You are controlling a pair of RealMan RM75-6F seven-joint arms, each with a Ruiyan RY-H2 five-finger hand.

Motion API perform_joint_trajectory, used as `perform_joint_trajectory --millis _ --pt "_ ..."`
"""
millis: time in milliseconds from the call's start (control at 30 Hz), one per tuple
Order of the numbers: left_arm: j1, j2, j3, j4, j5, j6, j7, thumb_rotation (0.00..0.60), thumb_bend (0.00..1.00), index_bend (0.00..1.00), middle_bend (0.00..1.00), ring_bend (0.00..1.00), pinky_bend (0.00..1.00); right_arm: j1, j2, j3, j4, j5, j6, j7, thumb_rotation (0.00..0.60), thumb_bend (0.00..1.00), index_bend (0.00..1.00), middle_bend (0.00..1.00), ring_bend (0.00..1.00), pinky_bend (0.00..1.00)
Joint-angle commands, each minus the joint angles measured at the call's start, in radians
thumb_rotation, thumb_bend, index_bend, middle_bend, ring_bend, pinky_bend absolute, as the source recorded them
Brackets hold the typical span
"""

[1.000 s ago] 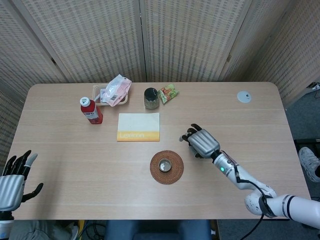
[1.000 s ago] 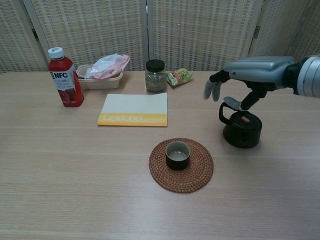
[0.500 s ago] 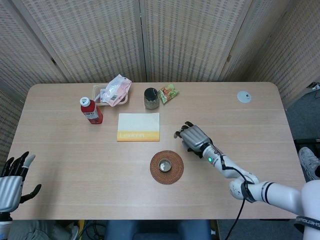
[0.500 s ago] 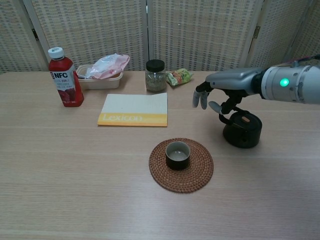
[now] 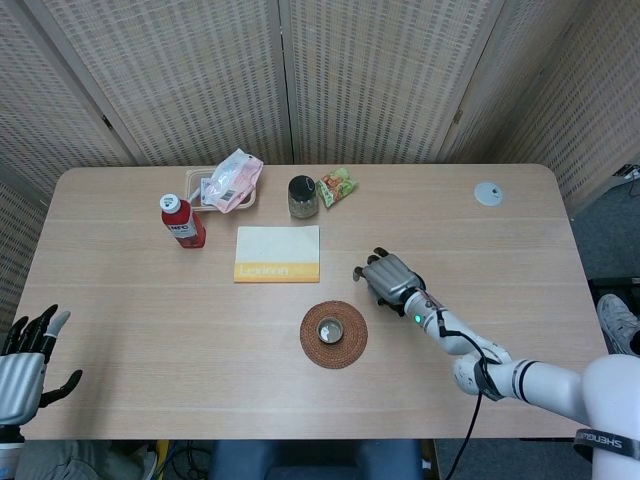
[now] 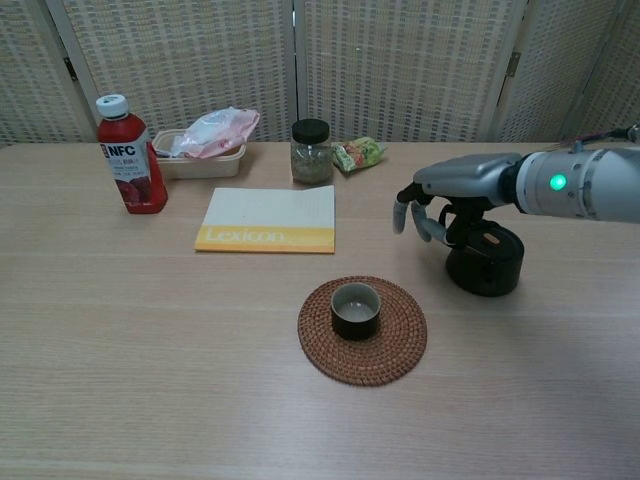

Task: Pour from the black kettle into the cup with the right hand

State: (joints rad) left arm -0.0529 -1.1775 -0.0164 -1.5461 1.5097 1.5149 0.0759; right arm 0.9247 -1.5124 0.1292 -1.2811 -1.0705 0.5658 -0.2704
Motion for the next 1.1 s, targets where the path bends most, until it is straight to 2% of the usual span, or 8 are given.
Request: perform_joint_trajectory --millis 33,600,1100 --pt "0.000 -0.001 0.000 0.001 0.000 -0.001 -0.001 0.600 0.25 0.09 0.03 0.10 0.01 0.002 0.000 -0.005 0.002 0.005 0.002 0.000 0.600 0.70 0.33 0.47 0.20 0.11" --pt "0.003 -0.004 -0.002 0.014 -0.004 -0.003 -0.013 0.600 0.25 0.09 0.03 0.10 0.01 -0.002 0.031 -0.032 -0.025 0.025 0.037 -0.001 0.600 0.70 0.35 0.51 0.24 0.11" --pt "-0.002 -0.004 -0.004 0.015 0.003 -0.005 -0.017 0.600 0.26 0.09 0.03 0.10 0.01 -0.071 0.196 -0.059 -0.230 -0.013 0.180 -0.039 0.600 0.70 0.35 0.52 0.27 0.11"
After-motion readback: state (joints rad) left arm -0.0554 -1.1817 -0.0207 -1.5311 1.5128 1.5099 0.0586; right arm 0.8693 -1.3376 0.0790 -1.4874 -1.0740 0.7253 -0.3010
